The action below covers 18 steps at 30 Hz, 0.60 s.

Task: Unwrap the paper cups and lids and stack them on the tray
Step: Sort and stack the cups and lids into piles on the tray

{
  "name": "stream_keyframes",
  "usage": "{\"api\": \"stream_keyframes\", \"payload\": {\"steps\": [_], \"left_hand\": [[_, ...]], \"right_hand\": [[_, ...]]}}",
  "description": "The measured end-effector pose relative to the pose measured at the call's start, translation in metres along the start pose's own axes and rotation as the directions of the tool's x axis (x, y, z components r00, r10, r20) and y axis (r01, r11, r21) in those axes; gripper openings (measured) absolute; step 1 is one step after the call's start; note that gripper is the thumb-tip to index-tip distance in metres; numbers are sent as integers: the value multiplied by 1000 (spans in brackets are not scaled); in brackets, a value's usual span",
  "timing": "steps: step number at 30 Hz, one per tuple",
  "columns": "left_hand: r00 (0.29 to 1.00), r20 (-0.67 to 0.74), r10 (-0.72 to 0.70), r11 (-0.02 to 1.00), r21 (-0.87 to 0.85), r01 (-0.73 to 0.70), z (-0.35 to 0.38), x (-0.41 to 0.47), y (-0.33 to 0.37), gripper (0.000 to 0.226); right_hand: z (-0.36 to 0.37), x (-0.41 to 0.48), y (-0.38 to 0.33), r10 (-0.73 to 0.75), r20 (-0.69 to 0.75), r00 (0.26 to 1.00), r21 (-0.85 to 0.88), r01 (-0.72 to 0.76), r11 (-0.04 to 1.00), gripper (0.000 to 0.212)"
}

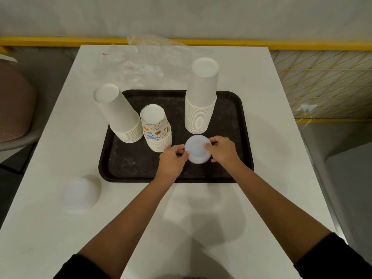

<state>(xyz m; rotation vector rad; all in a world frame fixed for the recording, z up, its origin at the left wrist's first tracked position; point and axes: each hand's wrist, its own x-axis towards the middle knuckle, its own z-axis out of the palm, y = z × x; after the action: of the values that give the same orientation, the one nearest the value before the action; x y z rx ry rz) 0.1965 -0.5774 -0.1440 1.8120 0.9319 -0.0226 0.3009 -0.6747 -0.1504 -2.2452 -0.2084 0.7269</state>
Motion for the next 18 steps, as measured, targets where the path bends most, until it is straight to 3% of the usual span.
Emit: {"api": "stream_keyframes", "payload": {"steps": [6,11,18], "left_hand": [[998,5,-62,998,-9,62,-2,-10,-4,41],[996,21,-85,996,-23,86,-18,-29,-13,30],[990,-129,-50,997,-66,42,-49,-68,-29,21]], "right_hand": [[-4,0,7,-36,-22,999,-61,34,998,41],[-14,-14,8,-99,-70,993,-52,95,994,43],[-16,-48,4,-224,-43,974,-78,221,972,36]]}}
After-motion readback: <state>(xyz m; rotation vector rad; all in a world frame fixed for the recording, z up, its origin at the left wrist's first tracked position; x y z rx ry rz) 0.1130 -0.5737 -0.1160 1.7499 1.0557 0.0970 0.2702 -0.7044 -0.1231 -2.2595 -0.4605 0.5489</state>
